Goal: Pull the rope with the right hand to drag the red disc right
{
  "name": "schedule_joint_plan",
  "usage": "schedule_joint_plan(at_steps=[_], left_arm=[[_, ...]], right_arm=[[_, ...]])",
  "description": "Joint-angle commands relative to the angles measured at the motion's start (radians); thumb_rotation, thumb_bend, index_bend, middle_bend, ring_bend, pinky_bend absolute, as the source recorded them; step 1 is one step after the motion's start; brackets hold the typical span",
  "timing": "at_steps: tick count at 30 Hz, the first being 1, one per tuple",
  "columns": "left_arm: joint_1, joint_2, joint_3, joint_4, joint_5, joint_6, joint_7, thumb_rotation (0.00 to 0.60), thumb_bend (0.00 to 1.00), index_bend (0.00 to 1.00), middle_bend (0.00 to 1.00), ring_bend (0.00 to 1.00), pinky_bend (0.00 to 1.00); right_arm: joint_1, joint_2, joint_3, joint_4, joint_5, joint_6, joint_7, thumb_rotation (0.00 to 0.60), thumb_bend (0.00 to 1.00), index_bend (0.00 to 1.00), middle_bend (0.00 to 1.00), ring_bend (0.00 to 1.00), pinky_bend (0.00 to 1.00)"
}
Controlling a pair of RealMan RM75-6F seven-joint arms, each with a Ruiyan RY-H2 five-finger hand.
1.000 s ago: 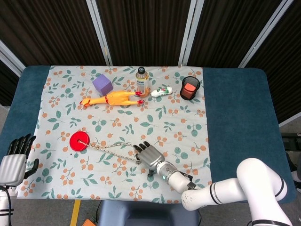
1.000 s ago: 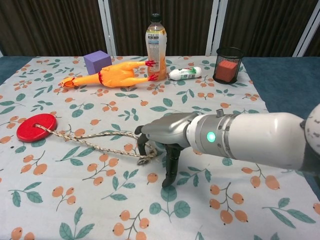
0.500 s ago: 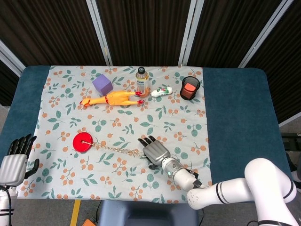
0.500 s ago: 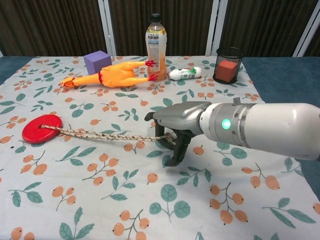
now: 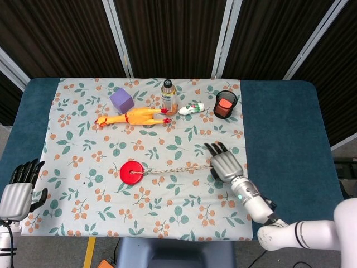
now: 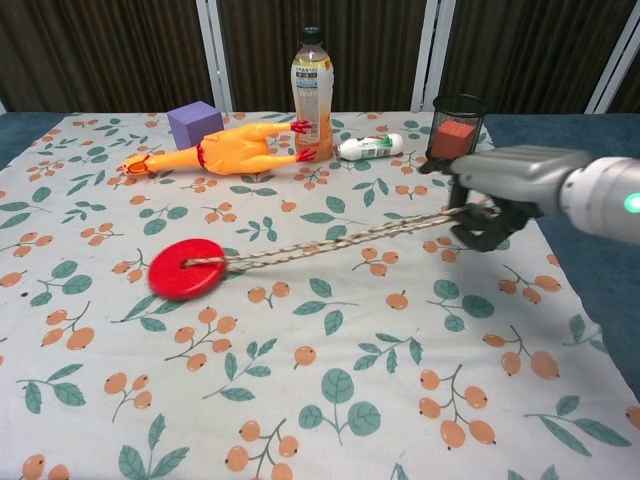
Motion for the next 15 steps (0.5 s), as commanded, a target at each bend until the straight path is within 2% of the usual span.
schedule_joint_plan(at_steps=[1,7,15], left_arm=[[-0.005,0.0,0.0,-0.006,0.003,-0.006,0.007,0.6,0.5,0.0,0.01,0.0,0.07],[-0.019,-0.009,0.001,-0.014,0.006,-0.025,0.023,0.599,0.49,0.0,0.02,0.0,0.07],[-0.031,-0.022,0.003,-0.013,0.009,-0.041,0.03,0.6,0.5,0.0,0.02,0.0,0.07]], right_arm=[[-0.075,0.084,-0.019,0.038,-0.022,0.019,0.086,0.6,0.75,1.0,0.04,0.0,0.0],[-0.166,0.176,-0.009,0.119,-0.004,-0.014,0.216,0.6,0.75,1.0,0.04,0.0,0.0],[-0.258,0.222,0.028,0.209,-0.005,-0.024,0.319,0.6,0.75,1.0,0.04,0.0,0.0]])
